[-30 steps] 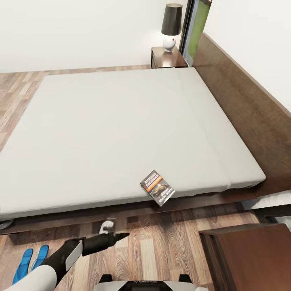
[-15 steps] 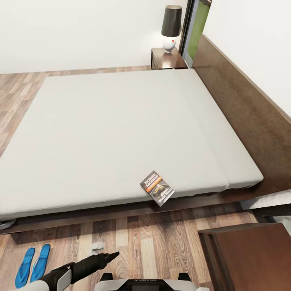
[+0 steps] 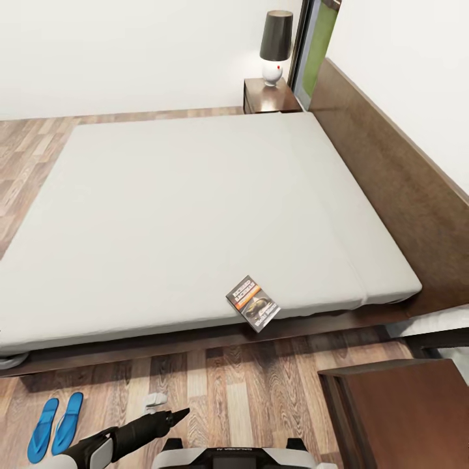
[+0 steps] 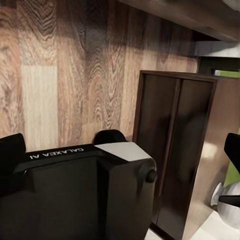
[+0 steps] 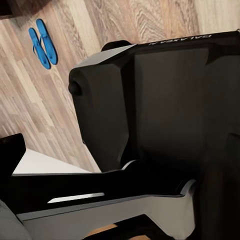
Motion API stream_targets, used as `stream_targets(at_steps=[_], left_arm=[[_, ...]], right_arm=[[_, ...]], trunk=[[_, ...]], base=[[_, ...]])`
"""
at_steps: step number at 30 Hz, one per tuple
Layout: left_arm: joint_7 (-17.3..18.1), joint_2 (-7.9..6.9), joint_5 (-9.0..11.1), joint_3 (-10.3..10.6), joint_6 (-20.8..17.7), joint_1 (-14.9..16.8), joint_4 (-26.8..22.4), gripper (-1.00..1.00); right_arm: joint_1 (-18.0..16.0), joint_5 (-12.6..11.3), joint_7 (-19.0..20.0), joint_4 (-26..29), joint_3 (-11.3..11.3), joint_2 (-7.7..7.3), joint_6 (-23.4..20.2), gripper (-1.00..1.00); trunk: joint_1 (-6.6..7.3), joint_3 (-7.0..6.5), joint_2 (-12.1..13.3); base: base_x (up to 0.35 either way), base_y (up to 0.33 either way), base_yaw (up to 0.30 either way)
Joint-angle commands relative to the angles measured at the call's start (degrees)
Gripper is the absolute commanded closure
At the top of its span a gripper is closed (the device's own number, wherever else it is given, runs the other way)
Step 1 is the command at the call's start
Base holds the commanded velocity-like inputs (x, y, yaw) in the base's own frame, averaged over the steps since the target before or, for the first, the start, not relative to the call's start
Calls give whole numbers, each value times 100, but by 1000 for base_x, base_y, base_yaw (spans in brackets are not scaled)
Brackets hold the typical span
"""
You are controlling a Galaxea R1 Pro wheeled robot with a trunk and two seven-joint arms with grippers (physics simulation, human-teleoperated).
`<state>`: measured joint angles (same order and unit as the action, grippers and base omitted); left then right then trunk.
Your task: In the bedroom, move the book from the bed onto either nightstand, and place the two sandals side by side next to the bed.
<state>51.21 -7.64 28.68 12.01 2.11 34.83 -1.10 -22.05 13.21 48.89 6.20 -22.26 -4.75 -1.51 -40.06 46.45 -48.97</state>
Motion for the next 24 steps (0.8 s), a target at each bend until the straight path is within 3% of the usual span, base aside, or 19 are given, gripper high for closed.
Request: stream_targets(at_steps=[1,7,24], left_arm=[[13,1,40,47,23,1,3,-100],[18,7,41,47,26,-2,3,-100],[12,7,41,47,26,-9,4,-100]], right_arm=[[-1,50,24,5,-51,1,-16,-100],[-1,50,17,4,-51,1,-16,-100],[-1,34,-5,91,-79,3,-45,-100]], trunk=[[22,-15,38],[153,-123,279],[153,-123,279]], base=[[0,0,0],[0,0,0],[0,0,0]])
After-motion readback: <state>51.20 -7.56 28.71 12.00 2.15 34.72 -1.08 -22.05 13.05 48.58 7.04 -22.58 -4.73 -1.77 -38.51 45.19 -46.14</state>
